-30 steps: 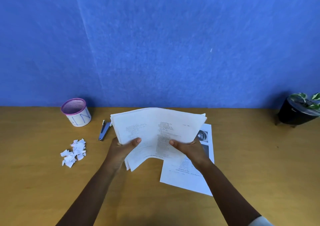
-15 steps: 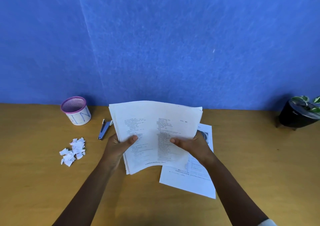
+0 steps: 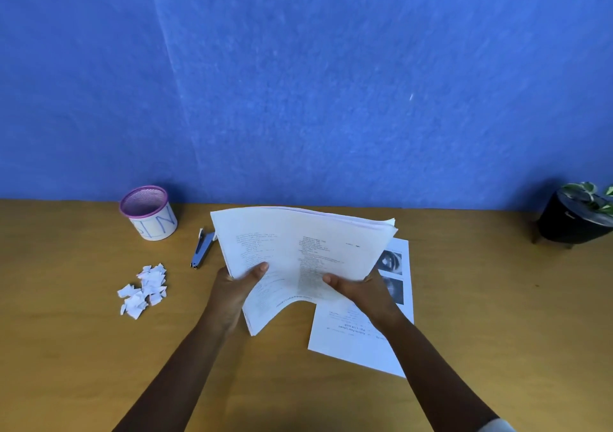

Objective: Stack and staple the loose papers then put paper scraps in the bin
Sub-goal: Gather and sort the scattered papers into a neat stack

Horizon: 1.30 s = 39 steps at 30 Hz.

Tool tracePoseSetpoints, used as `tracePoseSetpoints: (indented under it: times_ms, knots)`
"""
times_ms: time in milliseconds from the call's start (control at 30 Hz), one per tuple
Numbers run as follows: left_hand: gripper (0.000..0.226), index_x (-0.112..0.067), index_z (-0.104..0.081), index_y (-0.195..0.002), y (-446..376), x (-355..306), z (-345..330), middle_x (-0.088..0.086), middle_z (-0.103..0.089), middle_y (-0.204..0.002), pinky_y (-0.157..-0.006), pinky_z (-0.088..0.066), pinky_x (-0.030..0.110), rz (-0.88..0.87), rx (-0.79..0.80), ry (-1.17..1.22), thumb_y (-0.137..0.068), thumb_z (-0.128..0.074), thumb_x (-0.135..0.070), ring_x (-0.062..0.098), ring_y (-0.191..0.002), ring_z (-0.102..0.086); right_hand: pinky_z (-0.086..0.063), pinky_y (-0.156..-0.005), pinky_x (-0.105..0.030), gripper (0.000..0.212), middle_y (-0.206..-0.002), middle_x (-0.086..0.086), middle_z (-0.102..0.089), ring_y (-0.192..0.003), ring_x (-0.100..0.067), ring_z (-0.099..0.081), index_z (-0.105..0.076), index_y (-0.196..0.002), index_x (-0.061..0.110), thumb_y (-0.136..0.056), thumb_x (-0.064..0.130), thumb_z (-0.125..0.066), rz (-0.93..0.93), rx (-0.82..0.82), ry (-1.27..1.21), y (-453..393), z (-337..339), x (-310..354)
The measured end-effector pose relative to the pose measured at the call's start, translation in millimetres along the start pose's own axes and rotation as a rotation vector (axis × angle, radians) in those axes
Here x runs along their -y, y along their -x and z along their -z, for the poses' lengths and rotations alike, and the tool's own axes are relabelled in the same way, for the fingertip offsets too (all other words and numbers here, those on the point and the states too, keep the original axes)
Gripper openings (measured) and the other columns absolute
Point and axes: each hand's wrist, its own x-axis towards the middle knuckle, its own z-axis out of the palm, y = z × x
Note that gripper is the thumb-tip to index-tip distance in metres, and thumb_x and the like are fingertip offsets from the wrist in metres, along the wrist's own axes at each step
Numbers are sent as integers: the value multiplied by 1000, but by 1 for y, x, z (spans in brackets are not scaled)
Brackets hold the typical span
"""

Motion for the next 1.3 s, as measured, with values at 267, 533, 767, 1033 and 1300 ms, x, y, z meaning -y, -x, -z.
tracePoseSetpoints:
  times_ms: [267, 533, 767, 1033, 1300]
  knots:
    - [19, -30, -62, -97, 9, 38, 10, 2, -67, -110, -90, -51, 40, 121, -11, -115, -79, -68, -26, 19, -101, -62, -48, -76, -10, 23, -107, 6, -64, -103, -13, -61, -59, -107, 25, -86, 21, -65, -70, -53, 168, -4, 1, -53]
    - [19, -17, -56, -109, 10, 55, 14, -9, -64, -97, -68, -52, 21, 104, -72, -284, -90, -52, -16, 15, -91, -63, -48, -83, -22, 34, -120, 3, -63, -107, -16, -60, -54, -124, 15, -93, 28, -53, -89, -126, 384, -12, 10, -72]
    - [26, -4, -57, -115, 14, 70, 15, 11, -63, -102, -77, -49, 32, 179, -107, -403, -90, -53, -11, 29, -94, -62, -44, -85, -29, 31, -119, -5, -63, -105, -22, -59, -53, -120, 10, -93, 24, -53, -209, -121, 476, -8, 7, -86]
    - [31, 3, -55, -118, 15, 85, 28, 21, -61, -119, -82, -47, 35, 307, -118, -530, -89, -53, -9, 35, -100, -59, -45, -95, -43, 66, -127, -15, -46, -117, -33, -50, -40, -127, 13, -76, 39, -72, -347, -402, 829, 2, 40, -96]
    - [30, 2, -55, -117, 18, 85, 19, 20, -61, -118, -76, -42, 31, 312, -124, -578, -90, -52, -10, 36, -102, -59, -39, -99, -46, 102, -135, -21, -39, -126, -37, -40, -25, -135, 10, -62, 60, -75, -602, -456, 1074, 0, 68, -90]
